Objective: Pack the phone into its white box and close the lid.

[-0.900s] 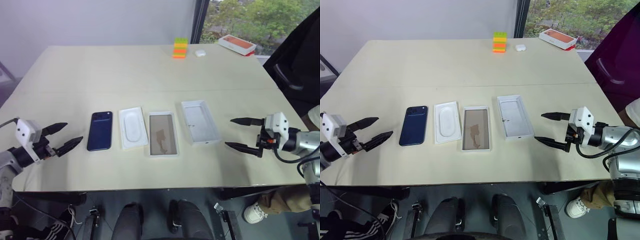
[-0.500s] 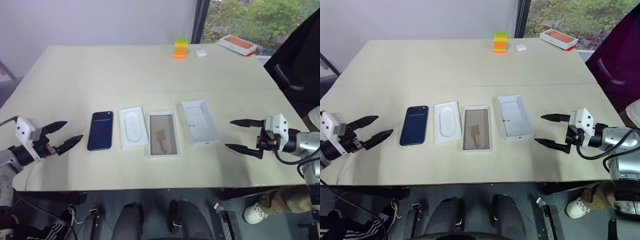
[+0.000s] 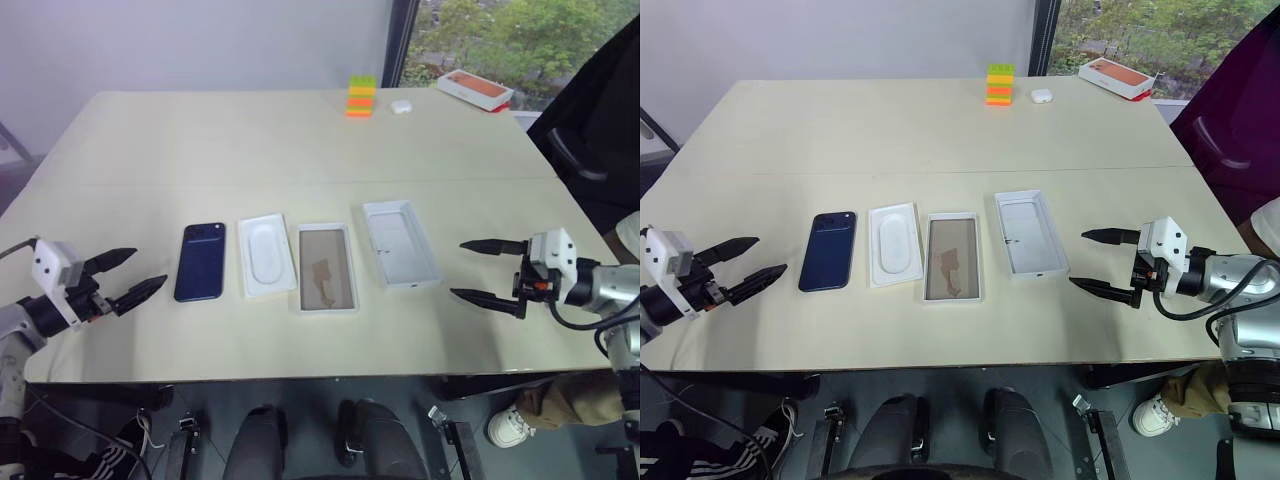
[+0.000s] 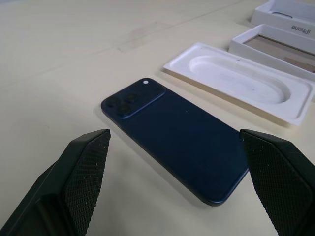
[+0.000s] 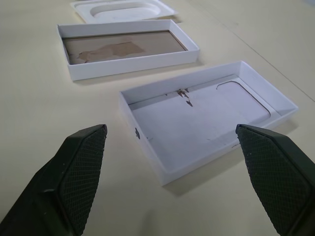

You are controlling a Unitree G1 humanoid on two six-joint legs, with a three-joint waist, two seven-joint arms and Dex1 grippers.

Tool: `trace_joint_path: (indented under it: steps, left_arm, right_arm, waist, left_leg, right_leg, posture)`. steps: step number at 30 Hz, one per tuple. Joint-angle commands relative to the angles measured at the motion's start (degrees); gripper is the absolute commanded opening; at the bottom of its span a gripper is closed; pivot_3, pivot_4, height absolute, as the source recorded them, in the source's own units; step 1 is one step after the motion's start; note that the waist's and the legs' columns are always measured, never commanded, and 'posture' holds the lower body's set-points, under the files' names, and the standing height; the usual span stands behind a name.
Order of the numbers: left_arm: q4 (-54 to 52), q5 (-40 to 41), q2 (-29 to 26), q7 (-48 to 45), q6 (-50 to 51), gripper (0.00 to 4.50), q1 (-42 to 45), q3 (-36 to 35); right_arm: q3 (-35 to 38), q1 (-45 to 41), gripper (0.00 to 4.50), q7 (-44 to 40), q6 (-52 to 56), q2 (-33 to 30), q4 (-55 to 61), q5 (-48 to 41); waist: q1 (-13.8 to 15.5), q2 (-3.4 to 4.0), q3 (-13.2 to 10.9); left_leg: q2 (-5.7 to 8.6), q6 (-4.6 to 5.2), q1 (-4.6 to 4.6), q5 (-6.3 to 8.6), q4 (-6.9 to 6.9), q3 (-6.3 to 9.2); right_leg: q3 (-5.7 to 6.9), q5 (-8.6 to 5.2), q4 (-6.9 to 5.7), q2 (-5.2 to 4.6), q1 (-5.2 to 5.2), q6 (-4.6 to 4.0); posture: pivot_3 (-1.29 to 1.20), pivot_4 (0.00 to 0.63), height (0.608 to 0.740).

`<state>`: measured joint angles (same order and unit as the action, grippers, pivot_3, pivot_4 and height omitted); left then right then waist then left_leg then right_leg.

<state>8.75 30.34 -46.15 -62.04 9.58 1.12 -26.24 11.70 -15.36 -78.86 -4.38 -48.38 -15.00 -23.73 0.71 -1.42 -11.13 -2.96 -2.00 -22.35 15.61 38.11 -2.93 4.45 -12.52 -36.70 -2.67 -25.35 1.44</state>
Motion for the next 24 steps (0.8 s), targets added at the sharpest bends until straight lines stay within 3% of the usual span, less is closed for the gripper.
trace_joint_path:
  steps: [1, 8, 17, 21, 24]
  left_arm:
    - [-2.0, 1.2, -0.4, 0.4, 0.0, 4.41, 0.3, -1.9]
    - [-4.3, 2.2, -0.8, 2.7, 5.4, 4.41, 0.2, -0.8]
    - [-14.1, 9.3, -5.8, 7.3, 34.5, 4.41, 3.8, 5.1]
    - [-14.6, 14.0, -4.0, 13.5, 45.8, 4.41, 10.8, 4.8]
    - [-18.0, 12.4, -0.9, 18.4, 45.3, 4.41, 12.1, 6.2]
  right_arm:
    - [1.0, -1.0, 4.39, -0.1, -0.7, -0.7, 0.4, -0.5]
    - [0.8, -1.5, 4.39, 0.7, -0.5, -0.3, 0.8, -0.4]
    - [-1.4, -7.2, 4.39, 3.0, 10.0, 0.4, 6.1, -2.6]
    - [-2.9, -8.9, 4.39, 5.1, 12.5, 1.6, 9.2, -2.3]
    - [-4.4, -10.1, 4.39, 7.6, 11.7, 3.0, 10.6, -0.2]
  waist:
    - [0.0, 0.0, 0.0]
    - [0.0, 0.0, 0.0]
    - [-0.1, 0.02, 0.0]
    - [0.0, -0.02, 0.0]
    - [-0.1, -0.01, 0.0]
  left_leg:
    - [0.0, 0.0, 0.0, 0.0, 0.0, 0.0]
    - [0.0, 0.0, 0.0, 0.0, 0.0, 0.0]
    - [0.0, 0.0, 0.0, 0.0, 0.0, 0.04]
    - [0.02, 0.0, 0.0, 0.0, 0.01, 0.08]
    - [0.03, 0.0, 0.0, 0.0, 0.02, 0.09]
  right_leg:
    - [0.0, 0.0, 0.0, 0.0, 0.0, 0.0]
    - [0.0, 0.0, 0.0, 0.0, 0.0, 0.0]
    - [-0.01, 0.0, -0.06, 0.01, -0.02, 0.01]
    - [-0.01, -0.09, -0.1, 0.0, -0.01, 0.15]
    - [-0.02, -0.08, -0.12, -0.01, 0.0, 0.15]
  posture:
    - [0.0, 0.15, 0.74]
    - [0.0, 0.15, 0.74]
    - [0.0, 0.15, 0.74]
    - [0.0, 0.15, 0.74]
    - [0.0, 0.15, 0.74]
